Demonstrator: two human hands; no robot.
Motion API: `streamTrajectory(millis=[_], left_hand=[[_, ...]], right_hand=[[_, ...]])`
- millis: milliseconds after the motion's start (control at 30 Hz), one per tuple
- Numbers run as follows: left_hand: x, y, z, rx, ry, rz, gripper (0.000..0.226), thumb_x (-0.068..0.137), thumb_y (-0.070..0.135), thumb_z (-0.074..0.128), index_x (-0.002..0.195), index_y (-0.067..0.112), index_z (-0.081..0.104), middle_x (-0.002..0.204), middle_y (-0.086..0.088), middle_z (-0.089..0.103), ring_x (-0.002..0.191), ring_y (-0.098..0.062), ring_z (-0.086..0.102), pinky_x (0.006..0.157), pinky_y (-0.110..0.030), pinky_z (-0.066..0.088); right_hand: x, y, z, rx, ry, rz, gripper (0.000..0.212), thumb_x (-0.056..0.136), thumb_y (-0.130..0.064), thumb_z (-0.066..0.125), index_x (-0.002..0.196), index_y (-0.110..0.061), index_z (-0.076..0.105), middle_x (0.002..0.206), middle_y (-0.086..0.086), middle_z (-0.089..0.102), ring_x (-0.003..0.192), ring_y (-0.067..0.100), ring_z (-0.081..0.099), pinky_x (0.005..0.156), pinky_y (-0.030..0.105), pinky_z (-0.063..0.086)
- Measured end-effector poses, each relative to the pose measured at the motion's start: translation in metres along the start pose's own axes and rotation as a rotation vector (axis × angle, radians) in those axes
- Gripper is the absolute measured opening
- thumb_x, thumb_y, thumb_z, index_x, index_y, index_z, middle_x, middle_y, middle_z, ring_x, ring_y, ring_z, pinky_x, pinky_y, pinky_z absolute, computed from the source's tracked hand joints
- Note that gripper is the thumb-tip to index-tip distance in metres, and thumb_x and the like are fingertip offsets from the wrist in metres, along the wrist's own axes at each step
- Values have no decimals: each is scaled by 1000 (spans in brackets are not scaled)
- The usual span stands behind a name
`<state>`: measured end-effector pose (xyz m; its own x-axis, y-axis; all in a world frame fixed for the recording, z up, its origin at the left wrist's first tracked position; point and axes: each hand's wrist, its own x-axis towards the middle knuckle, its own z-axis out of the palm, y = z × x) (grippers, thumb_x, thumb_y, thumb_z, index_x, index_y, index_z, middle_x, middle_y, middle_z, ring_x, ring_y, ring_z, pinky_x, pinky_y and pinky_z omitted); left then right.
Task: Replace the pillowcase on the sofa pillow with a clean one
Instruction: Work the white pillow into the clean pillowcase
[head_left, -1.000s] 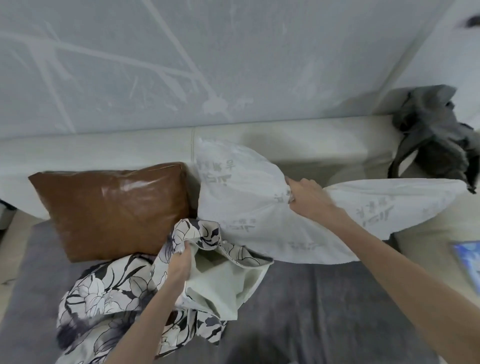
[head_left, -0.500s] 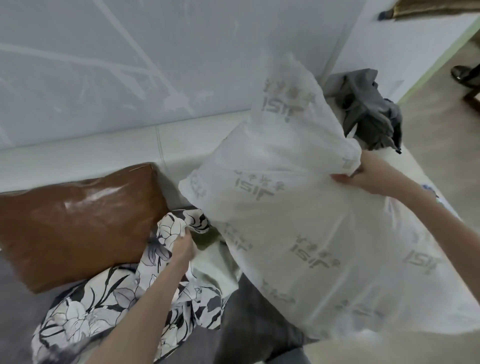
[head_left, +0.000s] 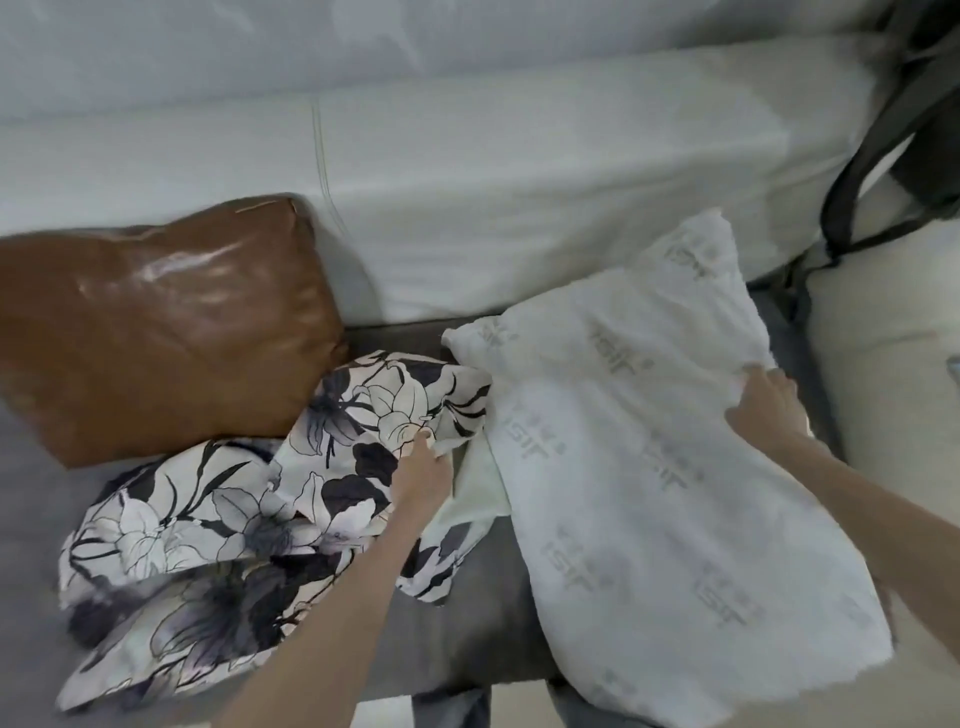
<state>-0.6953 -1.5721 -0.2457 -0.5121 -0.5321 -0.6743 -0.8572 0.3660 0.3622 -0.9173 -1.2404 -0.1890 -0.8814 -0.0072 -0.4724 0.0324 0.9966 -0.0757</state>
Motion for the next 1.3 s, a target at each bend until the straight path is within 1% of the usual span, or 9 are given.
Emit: streamTrajectory(millis=[67, 200, 333, 567, 667, 767, 1067, 1200, 1300], left_hand=[[9, 3, 16, 215, 6, 50, 60, 91, 25, 50, 145, 17, 23, 128, -17, 50, 113, -37, 52, 88, -45, 45], [34, 22, 44, 619, 73, 213, 97, 74, 20, 69, 149, 12, 7, 148, -18, 21, 133, -34, 29, 105, -48, 33], [68, 44, 71, 658, 217, 308, 99, 64, 26, 69, 145, 10, 14, 132, -10, 34, 115, -26, 40, 85, -40, 40], [133, 16, 82, 450, 139, 295, 78, 75, 15, 58, 143, 22, 22, 132, -7, 37, 109, -33, 52, 80, -41, 47], [148, 10, 80, 219, 218, 295, 57, 80, 16, 51, 136, 23, 40, 121, -8, 56, 102, -37, 59, 80, -42, 47], [160, 19, 67, 57, 242, 168, 43, 89, 24, 46, 131, 28, 50, 112, -12, 65, 104, -38, 56, 83, -41, 45], [164, 123, -17, -220, 306, 53, 45, 93, 43, 34, 111, 12, 61, 117, -17, 63, 109, -36, 55, 88, -35, 41], [150, 191, -36, -223, 434, 314, 34, 89, 41, 40, 91, 18, 64, 95, -10, 67, 96, -36, 58, 76, -33, 42], [141, 221, -28, 81, 513, 555, 23, 81, 25, 53, 101, 16, 58, 79, -4, 62, 87, -36, 59, 66, -33, 40]], right_hand=[[14, -32, 15, -12, 43, -158, 72, 73, 3, 60, 139, -8, 33, 138, 20, 36, 128, 37, 34, 101, 45, 36], [53, -105, 48, -43, -96, -490, 56, 83, -4, 59, 136, -11, 42, 143, 12, 37, 133, 28, 33, 108, 39, 32], [95, -170, 90, -65, -138, -638, 60, 83, -25, 67, 136, -14, 41, 144, 9, 36, 132, 26, 33, 109, 41, 31], [168, -235, 173, -412, -167, -721, 114, 65, -64, 66, 149, -17, 7, 152, 11, 28, 142, 26, 22, 113, 57, 5], [175, -229, 197, -452, -17, -740, 64, 71, -49, 63, 121, -13, 48, 120, 10, 60, 113, 31, 52, 102, 46, 33], [163, -218, 187, -352, 55, -820, 22, 83, -31, 52, 94, -13, 58, 97, 9, 67, 90, 31, 60, 76, 36, 40], [62, -133, 53, 13, -127, -922, 6, 73, -18, 64, 77, -16, 59, 69, 0, 67, 68, 31, 61, 58, 36, 42], [40, -171, 82, -24, 36, -977, 24, 69, -37, 60, 87, -22, 63, 71, 1, 69, 64, 31, 64, 58, 33, 42], [77, -224, 122, -8, 207, -698, 40, 78, -42, 55, 104, -13, 63, 92, 9, 70, 86, 32, 64, 76, 37, 39]])
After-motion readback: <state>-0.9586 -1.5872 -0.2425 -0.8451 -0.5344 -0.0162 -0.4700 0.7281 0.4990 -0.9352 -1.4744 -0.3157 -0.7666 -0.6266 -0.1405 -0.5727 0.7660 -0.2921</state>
